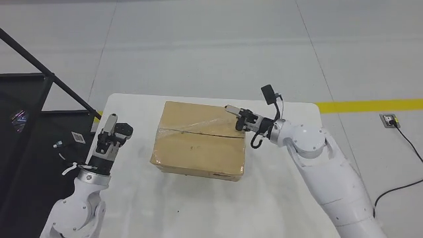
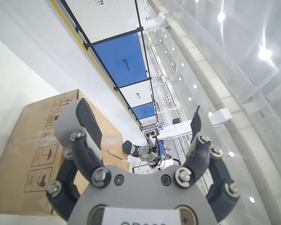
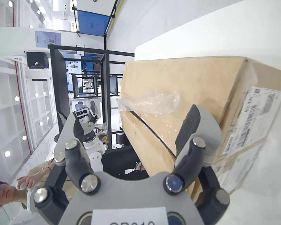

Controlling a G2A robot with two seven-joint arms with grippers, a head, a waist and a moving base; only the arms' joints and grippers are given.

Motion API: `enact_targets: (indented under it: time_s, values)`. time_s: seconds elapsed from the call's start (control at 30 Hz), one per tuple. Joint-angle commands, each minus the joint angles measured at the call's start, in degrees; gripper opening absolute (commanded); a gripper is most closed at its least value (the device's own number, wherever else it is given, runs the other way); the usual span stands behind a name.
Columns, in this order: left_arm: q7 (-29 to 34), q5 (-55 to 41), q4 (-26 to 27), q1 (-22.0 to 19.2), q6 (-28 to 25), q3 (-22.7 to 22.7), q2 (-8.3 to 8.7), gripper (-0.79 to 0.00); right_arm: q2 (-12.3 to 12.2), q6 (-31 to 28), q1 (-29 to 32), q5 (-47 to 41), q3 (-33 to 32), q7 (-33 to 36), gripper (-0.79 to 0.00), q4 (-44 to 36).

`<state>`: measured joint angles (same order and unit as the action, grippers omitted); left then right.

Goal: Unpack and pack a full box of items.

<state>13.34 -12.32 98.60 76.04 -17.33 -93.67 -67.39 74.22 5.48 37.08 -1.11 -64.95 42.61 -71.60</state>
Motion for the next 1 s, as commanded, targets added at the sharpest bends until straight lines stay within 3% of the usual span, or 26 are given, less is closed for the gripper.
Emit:
enact_targets:
  time_s: [0.0, 0.33, 0.9, 0.93, 0.97]
  values:
    - [0.1, 0.0, -0.3, -0.2, 0.0, 0.1, -0.03, 0.0, 0.2, 0.3, -0.4, -0.7, 0.2, -0.3, 0.0, 0.7]
    - [0.6, 0.1, -1.0, -0.9, 0.0, 0.4, -0.17, 0.0, 1.0, 0.9, -3.0, -3.2, 2.0, 0.0, 0.0, 5.6]
    - [0.4, 0.1, -0.9, -0.2, -0.3, -0.1, -0.34, 0.0, 2.7, -4.3, -7.9, -8.8, 4.7, 3.0, 0.0, 15.1]
    - [0.5, 0.1, -0.9, -0.1, -0.3, -0.1, -0.35, 0.0, 2.8, -4.3, -8.2, -8.8, 4.9, 3.1, -0.052, 15.5]
    - [0.5, 0.2, -0.9, 0.0, -0.3, -0.1, -0.36, 0.0, 2.9, -4.4, -8.4, -8.9, 5.0, 3.1, -0.191, 15.9]
